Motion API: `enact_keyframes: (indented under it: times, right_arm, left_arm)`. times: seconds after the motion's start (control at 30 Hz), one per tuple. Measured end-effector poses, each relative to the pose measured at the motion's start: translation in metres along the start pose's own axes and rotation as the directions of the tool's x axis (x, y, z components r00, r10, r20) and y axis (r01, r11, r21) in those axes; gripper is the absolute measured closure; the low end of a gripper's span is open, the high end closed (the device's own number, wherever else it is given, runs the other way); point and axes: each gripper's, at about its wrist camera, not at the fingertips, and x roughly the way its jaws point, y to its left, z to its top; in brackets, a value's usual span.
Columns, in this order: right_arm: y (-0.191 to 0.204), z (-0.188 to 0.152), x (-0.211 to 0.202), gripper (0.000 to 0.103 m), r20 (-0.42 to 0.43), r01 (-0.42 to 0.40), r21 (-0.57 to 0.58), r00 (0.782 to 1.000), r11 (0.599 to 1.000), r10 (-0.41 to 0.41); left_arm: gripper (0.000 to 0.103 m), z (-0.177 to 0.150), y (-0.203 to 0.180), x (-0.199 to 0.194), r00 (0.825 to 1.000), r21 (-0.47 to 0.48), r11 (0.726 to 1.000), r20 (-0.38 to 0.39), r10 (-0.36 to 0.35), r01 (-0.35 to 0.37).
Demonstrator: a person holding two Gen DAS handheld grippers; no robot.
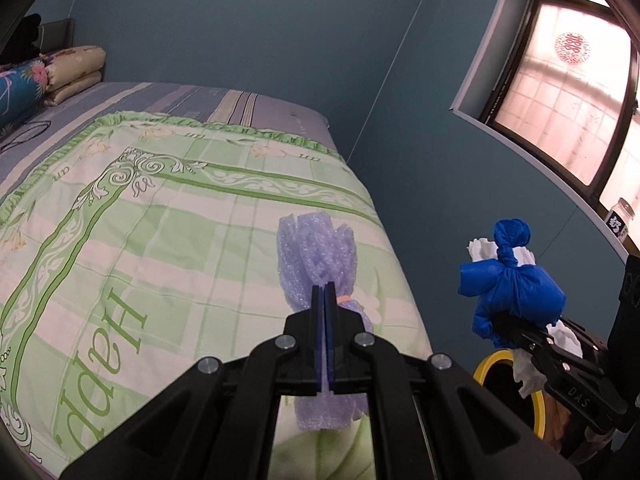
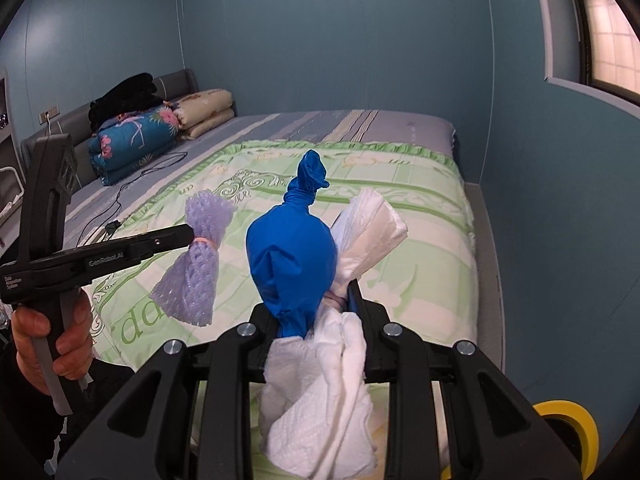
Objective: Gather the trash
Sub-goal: 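Carry the foam net and glove with tissue over the yellow bin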
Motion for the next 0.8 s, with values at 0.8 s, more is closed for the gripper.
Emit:
enact_keyframes:
  times: [0.8]
  right_arm:
    - [-0.082, -0.028, -0.088, 0.079, 0.112, 0.137, 0.114, 0.982, 0.984, -0.150]
  left_arm:
    - [0.102, -0.013, -0.146, -0.022, 0.991, 0.209, 0.970, 0.013, -0.131, 0.125]
